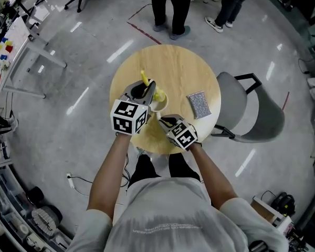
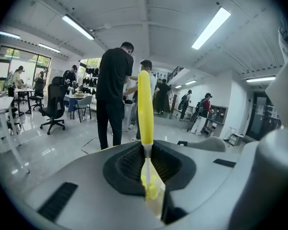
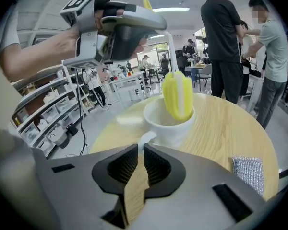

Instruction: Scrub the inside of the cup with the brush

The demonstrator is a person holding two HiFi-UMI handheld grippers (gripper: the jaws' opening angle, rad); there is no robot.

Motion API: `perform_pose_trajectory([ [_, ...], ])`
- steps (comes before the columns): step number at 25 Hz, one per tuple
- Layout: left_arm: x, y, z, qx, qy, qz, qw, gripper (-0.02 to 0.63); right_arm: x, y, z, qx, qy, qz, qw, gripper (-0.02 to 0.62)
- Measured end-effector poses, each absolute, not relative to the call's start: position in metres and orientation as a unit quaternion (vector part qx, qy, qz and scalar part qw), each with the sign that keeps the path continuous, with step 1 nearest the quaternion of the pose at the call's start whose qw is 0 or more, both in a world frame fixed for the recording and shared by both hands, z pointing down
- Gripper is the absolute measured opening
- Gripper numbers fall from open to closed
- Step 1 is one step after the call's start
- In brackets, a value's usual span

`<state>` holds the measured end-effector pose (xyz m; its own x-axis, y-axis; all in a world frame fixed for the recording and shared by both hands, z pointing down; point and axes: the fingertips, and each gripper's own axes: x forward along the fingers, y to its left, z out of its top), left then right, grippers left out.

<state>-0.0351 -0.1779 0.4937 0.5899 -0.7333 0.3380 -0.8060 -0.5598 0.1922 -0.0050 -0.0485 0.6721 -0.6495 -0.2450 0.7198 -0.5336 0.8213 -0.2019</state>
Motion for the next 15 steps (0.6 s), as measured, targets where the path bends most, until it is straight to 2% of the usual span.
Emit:
perform_pose_trajectory([
  [8,-0.049,-0.173,0.441,0.89,-0.422,0.087,0.148,0.049,-0.026,-0.045,0.668,0.194,-0.891,0.208,0.355,0.064],
  [15,-0.045,-0.152,0.478,0.9,-0.369,0.13,0.19,0.049,-0.041,-0.041,0.66,0.186,-0.9,0.207,0.336,0.066],
])
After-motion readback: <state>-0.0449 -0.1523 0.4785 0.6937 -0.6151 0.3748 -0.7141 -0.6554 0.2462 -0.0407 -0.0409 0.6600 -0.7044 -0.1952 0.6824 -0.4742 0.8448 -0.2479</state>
